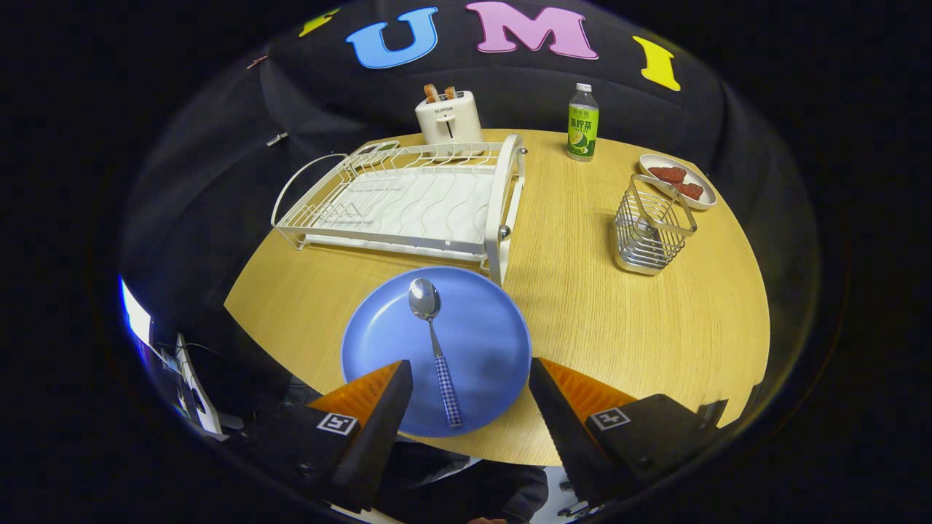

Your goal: Take the plate from the dish rack, then take the spoon from the basket and place it into the plate.

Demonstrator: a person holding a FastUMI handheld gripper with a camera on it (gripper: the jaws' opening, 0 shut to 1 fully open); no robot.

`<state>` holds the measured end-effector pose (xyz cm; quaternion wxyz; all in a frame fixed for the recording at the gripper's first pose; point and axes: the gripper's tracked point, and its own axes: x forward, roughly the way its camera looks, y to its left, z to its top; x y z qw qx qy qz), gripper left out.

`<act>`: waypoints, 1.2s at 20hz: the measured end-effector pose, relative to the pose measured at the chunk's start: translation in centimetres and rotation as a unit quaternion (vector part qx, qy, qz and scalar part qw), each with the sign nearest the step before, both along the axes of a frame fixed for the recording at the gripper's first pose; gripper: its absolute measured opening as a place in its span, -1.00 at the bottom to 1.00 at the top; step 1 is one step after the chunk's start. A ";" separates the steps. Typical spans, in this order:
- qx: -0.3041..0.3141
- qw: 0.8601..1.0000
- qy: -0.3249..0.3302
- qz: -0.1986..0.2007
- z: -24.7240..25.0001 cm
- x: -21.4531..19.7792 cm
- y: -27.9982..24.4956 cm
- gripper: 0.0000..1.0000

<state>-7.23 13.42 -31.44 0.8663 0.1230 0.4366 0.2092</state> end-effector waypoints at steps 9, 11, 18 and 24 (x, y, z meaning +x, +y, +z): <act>0.000 0.997 -0.068 -0.026 5.9 3.0 -3.2 0.98; -0.007 0.994 -0.103 -0.042 8.6 4.7 -5.0 0.98; -0.027 0.968 -0.234 -0.090 19.8 9.6 -12.1 0.98; -0.042 0.934 -0.335 -0.116 28.3 9.9 -17.6 0.96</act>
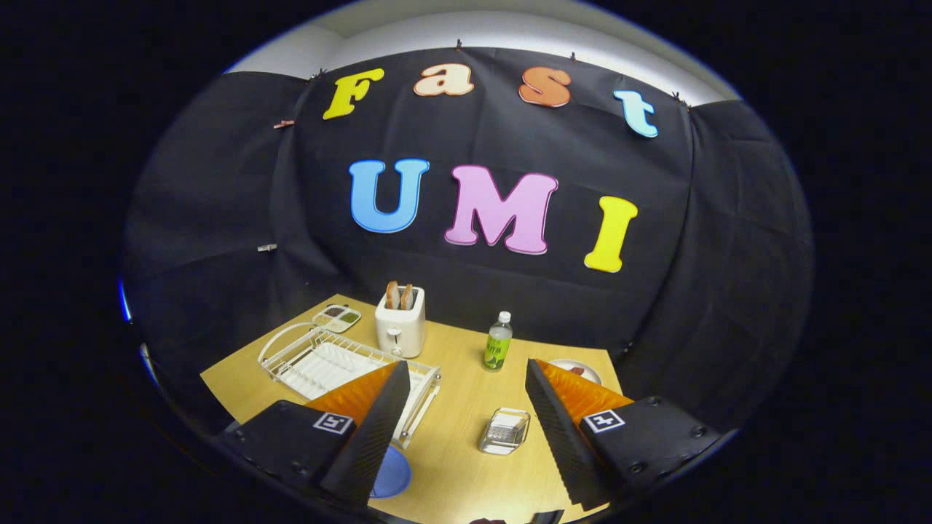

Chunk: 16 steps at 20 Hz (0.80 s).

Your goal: Take the plate from the dish rack, then take the spoon from the basket and place it into the plate.

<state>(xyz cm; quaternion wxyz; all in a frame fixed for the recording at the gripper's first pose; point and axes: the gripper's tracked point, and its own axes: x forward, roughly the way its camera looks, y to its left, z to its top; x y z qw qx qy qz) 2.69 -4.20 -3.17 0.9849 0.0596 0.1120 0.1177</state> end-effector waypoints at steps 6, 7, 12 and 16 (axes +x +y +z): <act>0.020 0.999 -0.036 -0.001 3.5 -1.3 -2.7 0.96; 0.020 0.999 -0.039 -0.001 3.5 -1.3 -3.2 0.96; 0.028 0.999 -0.041 0.004 3.1 -1.5 -4.6 0.96; 0.033 0.999 -0.043 0.005 2.8 -1.3 -5.2 0.96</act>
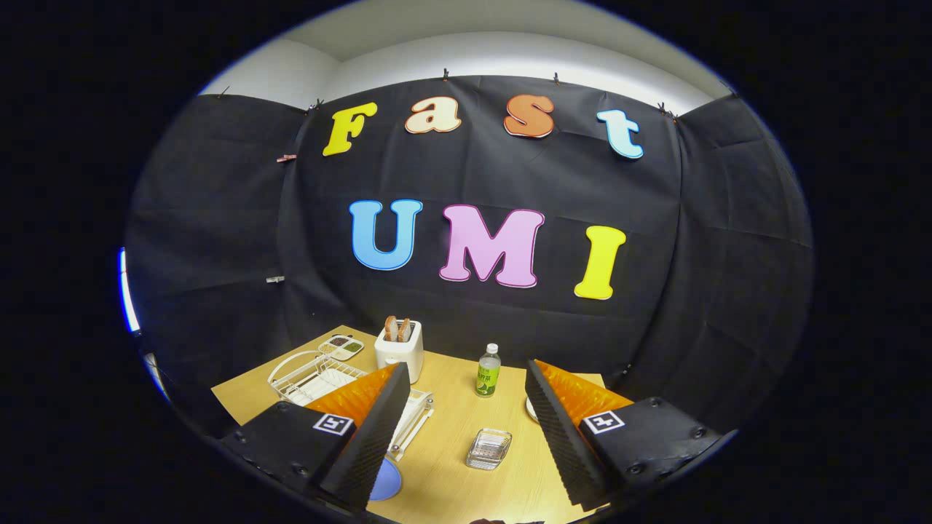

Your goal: Take the plate from the dish rack, then take the spoon from the basket and place it into the plate.

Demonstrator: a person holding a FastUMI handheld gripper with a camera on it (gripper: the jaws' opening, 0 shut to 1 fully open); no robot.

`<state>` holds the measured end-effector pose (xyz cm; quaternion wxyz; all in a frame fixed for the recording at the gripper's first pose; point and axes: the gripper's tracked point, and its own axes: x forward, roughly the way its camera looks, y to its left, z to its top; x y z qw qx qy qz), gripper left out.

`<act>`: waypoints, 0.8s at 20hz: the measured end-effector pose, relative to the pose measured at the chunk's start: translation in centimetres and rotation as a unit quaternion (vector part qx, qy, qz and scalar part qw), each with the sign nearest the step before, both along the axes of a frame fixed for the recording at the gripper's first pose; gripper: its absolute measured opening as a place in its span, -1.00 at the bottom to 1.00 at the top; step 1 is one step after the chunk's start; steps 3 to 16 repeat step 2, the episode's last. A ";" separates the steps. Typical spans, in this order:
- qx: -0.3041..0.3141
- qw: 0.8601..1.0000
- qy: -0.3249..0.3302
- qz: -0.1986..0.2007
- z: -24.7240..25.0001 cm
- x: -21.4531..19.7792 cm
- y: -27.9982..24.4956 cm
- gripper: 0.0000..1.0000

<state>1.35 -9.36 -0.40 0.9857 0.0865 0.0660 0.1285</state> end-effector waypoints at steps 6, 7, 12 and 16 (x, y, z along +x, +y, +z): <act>0.004 1.000 -0.001 0.002 0.0 0.0 0.0 0.96; 0.004 1.000 -0.001 0.002 0.0 0.0 0.0 0.96; 0.004 1.000 -0.001 0.002 0.0 0.0 0.0 0.96; 0.004 1.000 -0.001 0.002 0.0 0.0 0.0 0.96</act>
